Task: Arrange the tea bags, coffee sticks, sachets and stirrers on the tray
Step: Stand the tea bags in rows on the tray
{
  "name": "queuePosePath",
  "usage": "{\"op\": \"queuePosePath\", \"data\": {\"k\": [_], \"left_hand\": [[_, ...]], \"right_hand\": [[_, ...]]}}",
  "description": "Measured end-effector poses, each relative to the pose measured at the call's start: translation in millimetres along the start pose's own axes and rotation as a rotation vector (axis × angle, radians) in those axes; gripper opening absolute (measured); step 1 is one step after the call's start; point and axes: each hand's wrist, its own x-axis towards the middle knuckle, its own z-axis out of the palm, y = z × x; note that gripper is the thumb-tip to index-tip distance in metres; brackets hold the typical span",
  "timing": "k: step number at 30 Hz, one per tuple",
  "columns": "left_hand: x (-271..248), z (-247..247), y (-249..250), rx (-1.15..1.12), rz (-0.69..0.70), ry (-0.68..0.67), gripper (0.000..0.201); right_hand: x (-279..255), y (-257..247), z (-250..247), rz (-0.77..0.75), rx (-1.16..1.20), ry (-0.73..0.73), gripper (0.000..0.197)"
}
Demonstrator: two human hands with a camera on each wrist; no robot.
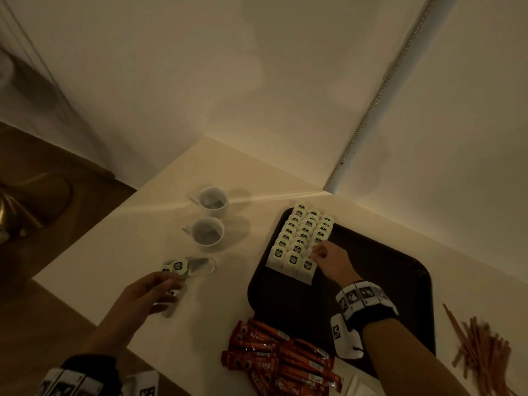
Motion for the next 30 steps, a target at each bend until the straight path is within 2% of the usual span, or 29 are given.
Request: {"op": "queuePosePath", "data": {"k": [2,6,9,13,17,20,23,30], "left_hand": [[4,-6,1,0.054,0.033,0.06,0.016],[22,-30,-9,0.493,0.174,0.206,0.016],[35,-39,-18,0.71,0.19,0.177,0.032],[58,-37,-22,0.914,0.138,0.092,0.044],[74,-29,-21,0.964,-0.092,0.073,0.058],[79,-24,-25,0.971,-0.173,0.067,0.059],[79,-22,-29,0.896,-0.161,0.12,0.044],[69,-28,-36,0.782,-0.083,0.232,0.035]], "right_hand": [[-10,-5,-3,-0.05,0.055,0.022,0.015],[-47,-7,-2,-0.151,0.141,-0.053,0.013],[-78,2,-1,-0.158,0.143,-0.161,0.009],[-104,18,-4,-0.105,0.133,-0.21,0.012],[-121,27,-4,-0.059,0.155,-0.154,0.013],[-128,29,-3,-0.03,0.162,-0.164,0.013],[-132,29,-3,-0.008,0.144,-0.166,0.012],[-131,21,-7,-0.039,0.103,-0.205,0.013]]}}
